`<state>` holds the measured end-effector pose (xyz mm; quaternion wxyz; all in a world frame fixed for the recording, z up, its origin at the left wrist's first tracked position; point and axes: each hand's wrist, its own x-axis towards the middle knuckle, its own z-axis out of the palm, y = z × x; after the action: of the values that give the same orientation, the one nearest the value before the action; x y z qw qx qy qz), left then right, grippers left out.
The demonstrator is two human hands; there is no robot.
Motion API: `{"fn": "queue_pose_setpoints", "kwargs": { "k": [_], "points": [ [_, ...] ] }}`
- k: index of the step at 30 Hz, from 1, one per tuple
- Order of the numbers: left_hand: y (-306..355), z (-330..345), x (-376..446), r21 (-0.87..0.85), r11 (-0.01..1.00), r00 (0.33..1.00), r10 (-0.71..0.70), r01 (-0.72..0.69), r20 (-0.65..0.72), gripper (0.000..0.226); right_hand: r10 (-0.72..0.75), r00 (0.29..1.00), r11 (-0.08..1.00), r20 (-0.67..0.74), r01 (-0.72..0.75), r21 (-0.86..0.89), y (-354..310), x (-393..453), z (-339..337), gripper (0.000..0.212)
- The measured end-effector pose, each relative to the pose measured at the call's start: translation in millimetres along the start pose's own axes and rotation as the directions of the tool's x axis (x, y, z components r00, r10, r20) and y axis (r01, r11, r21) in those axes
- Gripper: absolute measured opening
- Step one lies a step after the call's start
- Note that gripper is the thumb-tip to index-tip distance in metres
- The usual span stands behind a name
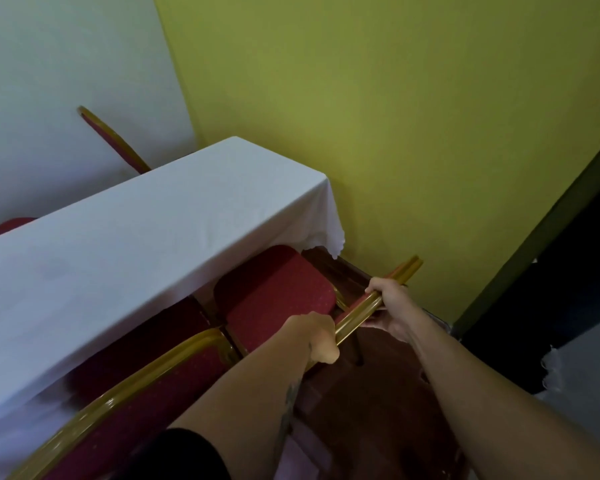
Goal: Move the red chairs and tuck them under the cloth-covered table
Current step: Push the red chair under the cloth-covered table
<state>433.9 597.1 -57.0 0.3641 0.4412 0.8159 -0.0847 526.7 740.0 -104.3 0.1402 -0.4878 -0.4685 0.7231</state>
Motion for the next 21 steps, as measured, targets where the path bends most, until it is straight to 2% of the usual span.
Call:
{"fn": "queue_pose_setpoints", "kwargs": {
  "k": [11, 16, 19, 21],
  "points": [
    [8, 12, -3, -0.067, 0.997, 0.998, 0.042, -0.045, -0.045, 0.049, 0.013, 1.0, 0.999, 0.024, -0.012, -0.044, -5, -2, -10, 0.011],
    [-6, 18, 4, -0.25, 0.968, 0.997, 0.005, -0.024, -0.075, 0.047, 0.011, 1.0, 0.999, 0.014, -0.01, -0.042, -12, 6, 1, 0.014],
    [-15, 30, 10, -0.404, 0.913, 0.985, -0.025, -0.047, -0.17, 0.05, 0.006, 1.0, 0.999, 0.031, -0.005, -0.052, -16, 12, 10, 0.014],
    [-21, 31, 14, -0.429, 0.899, 0.975, -0.01, -0.089, -0.223, 0.051, 0.002, 1.0, 0.999, 0.026, 0.0, -0.054, -19, 18, 15, 0.013]
  ]
}}
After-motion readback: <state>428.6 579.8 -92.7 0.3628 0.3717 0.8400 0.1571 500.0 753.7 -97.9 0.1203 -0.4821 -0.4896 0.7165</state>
